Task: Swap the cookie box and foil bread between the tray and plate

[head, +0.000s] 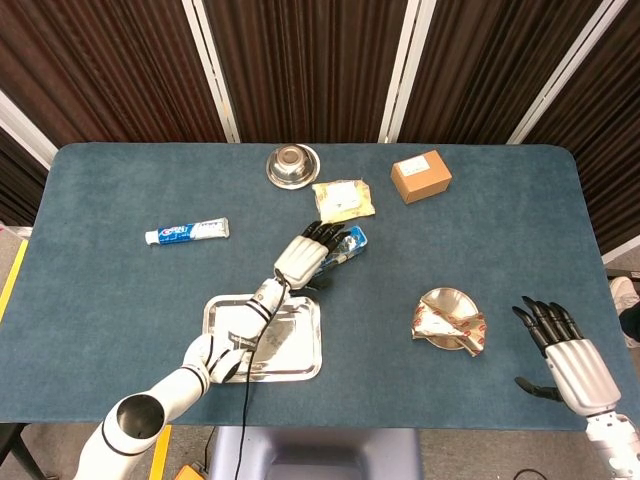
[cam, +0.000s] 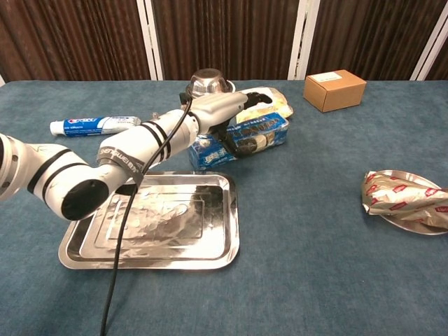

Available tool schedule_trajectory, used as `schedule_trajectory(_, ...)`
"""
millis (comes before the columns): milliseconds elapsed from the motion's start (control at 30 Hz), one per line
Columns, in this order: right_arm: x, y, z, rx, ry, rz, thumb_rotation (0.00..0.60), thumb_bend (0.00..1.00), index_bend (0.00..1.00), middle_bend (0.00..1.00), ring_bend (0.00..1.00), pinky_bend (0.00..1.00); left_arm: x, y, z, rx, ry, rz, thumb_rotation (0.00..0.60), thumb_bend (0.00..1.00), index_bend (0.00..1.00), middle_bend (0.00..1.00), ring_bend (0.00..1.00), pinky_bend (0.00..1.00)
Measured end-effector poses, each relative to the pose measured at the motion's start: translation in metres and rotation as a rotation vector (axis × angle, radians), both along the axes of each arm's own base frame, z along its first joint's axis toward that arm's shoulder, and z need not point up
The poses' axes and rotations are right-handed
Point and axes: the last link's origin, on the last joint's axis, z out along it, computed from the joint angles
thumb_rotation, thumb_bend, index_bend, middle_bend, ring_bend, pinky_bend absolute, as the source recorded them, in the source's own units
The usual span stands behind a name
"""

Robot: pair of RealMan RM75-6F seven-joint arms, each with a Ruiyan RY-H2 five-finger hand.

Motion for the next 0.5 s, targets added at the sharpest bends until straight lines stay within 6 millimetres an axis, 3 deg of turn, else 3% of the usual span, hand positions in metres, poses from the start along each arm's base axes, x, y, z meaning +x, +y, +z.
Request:
schedule_trajectory(133, 0.001, -0.001, -0.004, 0.007, 0.003, 0.008, 0.6, 0.15, 0.0, 0.0, 0.0, 0.04, 0.002, -0.01, 0.005, -0.015, -0.034, -0.058, 0.581, 0.27, 0.0, 0.0, 0.0, 0.0)
schedule_trajectory(267, 0.005, -0.003, -0.013, 0.001, -0.006, 0.02, 0.6, 0.15, 0.0, 0.0, 0.0, 0.04, -0.009, -0.027, 0.018, -0.031, -0.059, -0.117, 0.587, 0.28, 0.0, 0.0, 0.0, 0.0)
schedule_trajectory(367, 0.009, -0.013, -0.023, -0.009, -0.007, 0.021, 0.6, 0.16, 0.0, 0.0, 0.0, 0.04, -0.027, -0.048, 0.034, -0.039, -0.07, -0.14, 0.6, 0.29, 0.0, 0.0, 0.0, 0.0)
schedule_trajectory(500, 0.013, -0.032, -0.037, 0.016, 0.025, 0.009, 0.6, 0.17, 0.05, 0.0, 0.0, 0.04, -0.071, -0.084, 0.072, -0.019, -0.075, -0.106, 0.6, 0.29, 0.0, 0.0, 0.0, 0.0)
